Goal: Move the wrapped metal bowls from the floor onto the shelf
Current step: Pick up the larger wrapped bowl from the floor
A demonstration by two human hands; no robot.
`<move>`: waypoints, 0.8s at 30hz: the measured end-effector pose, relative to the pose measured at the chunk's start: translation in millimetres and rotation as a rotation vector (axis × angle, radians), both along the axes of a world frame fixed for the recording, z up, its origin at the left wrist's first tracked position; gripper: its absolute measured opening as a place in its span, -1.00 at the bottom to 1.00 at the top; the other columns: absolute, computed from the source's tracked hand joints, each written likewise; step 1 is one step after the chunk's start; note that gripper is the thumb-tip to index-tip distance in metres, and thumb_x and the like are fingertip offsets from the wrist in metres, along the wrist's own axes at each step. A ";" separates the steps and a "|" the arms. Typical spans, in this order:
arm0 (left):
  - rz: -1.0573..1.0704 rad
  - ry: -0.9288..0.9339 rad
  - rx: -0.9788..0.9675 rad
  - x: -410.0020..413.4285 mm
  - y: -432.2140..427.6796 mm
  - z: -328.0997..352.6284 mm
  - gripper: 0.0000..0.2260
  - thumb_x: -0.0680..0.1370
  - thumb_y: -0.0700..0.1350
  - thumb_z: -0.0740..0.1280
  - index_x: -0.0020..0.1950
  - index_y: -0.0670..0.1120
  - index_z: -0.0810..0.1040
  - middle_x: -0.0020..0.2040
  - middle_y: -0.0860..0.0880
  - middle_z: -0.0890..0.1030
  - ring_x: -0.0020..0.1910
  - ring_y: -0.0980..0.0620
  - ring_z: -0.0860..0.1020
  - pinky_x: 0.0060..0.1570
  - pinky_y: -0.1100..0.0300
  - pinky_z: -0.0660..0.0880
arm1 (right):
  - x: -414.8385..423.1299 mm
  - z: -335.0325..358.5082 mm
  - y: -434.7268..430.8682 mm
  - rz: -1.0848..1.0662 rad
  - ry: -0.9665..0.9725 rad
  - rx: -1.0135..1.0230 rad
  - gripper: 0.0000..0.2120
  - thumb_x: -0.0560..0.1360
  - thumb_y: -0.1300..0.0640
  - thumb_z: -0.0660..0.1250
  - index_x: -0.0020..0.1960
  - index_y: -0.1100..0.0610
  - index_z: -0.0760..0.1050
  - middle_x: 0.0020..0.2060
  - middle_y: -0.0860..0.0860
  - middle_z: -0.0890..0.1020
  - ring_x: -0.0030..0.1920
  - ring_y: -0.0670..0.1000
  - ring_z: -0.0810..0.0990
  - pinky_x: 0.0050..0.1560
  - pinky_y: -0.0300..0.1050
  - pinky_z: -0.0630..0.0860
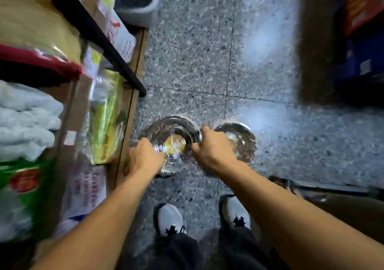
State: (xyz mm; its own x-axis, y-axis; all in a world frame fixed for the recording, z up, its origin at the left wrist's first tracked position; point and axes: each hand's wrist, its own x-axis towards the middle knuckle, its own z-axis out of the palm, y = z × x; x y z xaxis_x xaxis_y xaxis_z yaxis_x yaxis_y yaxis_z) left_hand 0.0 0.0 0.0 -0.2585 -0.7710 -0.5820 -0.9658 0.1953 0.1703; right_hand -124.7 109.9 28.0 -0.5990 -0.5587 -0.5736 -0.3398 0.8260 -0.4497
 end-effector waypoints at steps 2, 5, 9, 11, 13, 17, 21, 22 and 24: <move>0.090 0.050 -0.024 11.1 -0.4 -48.9 -0.75 0.41 -0.06 0.44 -0.05 -0.20 0.54 -0.01 -0.25 0.63 0.03 -0.28 0.55 -0.09 0.02 0.46 | 5.2 -50.9 -5.0 -0.020 -0.010 -0.014 -0.67 0.43 0.14 0.23 0.16 0.17 0.53 0.02 0.31 0.65 0.03 0.31 0.60 -0.09 -0.03 0.50; 0.202 0.064 0.003 26.7 -2.9 -125.1 -0.70 0.42 -0.05 0.43 0.03 -0.20 0.51 0.05 -0.24 0.60 0.09 -0.26 0.51 -0.01 0.00 0.44 | 6.0 -130.9 -11.1 -0.064 -0.023 -0.017 -0.68 0.40 0.20 0.25 0.13 0.16 0.56 -0.01 0.30 0.67 0.00 0.28 0.61 -0.20 -0.17 0.33; 0.306 0.031 -0.027 43.4 -7.2 -204.9 -0.41 0.47 -0.07 0.43 0.37 -0.27 0.28 0.36 -0.35 0.34 0.35 -0.28 0.29 0.28 -0.04 0.26 | 0.6 -222.9 -17.6 -0.044 -0.025 0.040 -0.64 0.38 0.23 0.28 0.17 0.26 0.49 0.08 0.33 0.62 0.09 0.30 0.56 -0.09 -0.08 0.40; 0.356 0.025 -0.053 50.6 -10.5 -238.9 -0.34 0.46 -0.09 0.45 0.41 -0.29 0.20 0.39 -0.37 0.26 0.34 -0.30 0.28 0.26 -0.05 0.27 | 0.0 -263.3 -19.3 -0.034 -0.023 0.062 -0.52 0.37 0.24 0.33 0.27 0.31 0.38 0.19 0.34 0.52 0.20 0.32 0.48 0.14 0.06 0.46; 0.358 -0.017 -0.051 56.7 -15.6 -253.9 -0.36 0.48 -0.10 0.44 0.41 -0.32 0.22 0.36 -0.40 0.30 0.33 -0.32 0.30 0.23 -0.08 0.30 | 2.1 -284.6 -21.2 -0.054 -0.006 0.058 -0.37 0.38 0.28 0.36 0.40 0.32 0.23 0.27 0.35 0.42 0.27 0.33 0.41 0.27 0.13 0.40; 0.394 -0.020 -0.003 59.9 -25.2 -282.0 -0.65 0.54 -0.14 0.35 0.21 -0.33 0.41 0.22 -0.39 0.48 0.19 -0.35 0.43 0.08 -0.07 0.40 | 3.3 -315.2 -23.9 -0.178 -0.008 0.007 -0.37 0.38 0.32 0.35 0.39 0.24 0.19 0.16 0.34 0.52 0.14 0.30 0.51 0.07 0.07 0.43; 0.465 0.001 0.030 53.0 -28.3 -280.4 -0.70 0.56 -0.19 0.31 0.24 -0.29 0.41 0.23 -0.33 0.50 0.14 -0.31 0.49 -0.04 -0.02 0.42 | -6.6 -322.1 -25.6 -0.257 -0.014 0.094 -0.64 0.41 0.36 0.29 0.15 0.23 0.26 0.03 0.28 0.56 0.03 0.27 0.53 -0.11 0.00 0.39; 0.481 0.010 0.035 51.8 -28.2 -277.7 -0.70 0.56 -0.21 0.29 0.26 -0.28 0.39 0.24 -0.30 0.50 0.16 -0.29 0.48 -0.02 -0.02 0.42 | -7.9 -320.6 -25.7 -0.275 -0.032 0.104 -0.67 0.40 0.36 0.27 0.11 0.22 0.25 0.00 0.26 0.55 -0.01 0.25 0.52 -0.12 -0.01 0.39; 0.533 0.042 0.035 49.9 -29.0 -269.3 -0.71 0.57 -0.22 0.25 0.28 -0.25 0.36 0.26 -0.28 0.47 0.17 -0.26 0.47 -0.06 -0.01 0.39 | -11.2 -314.8 -25.1 -0.320 -0.081 0.102 -0.70 0.41 0.35 0.23 0.10 0.23 0.25 -0.06 0.22 0.51 -0.10 0.19 0.48 -0.17 -0.03 0.38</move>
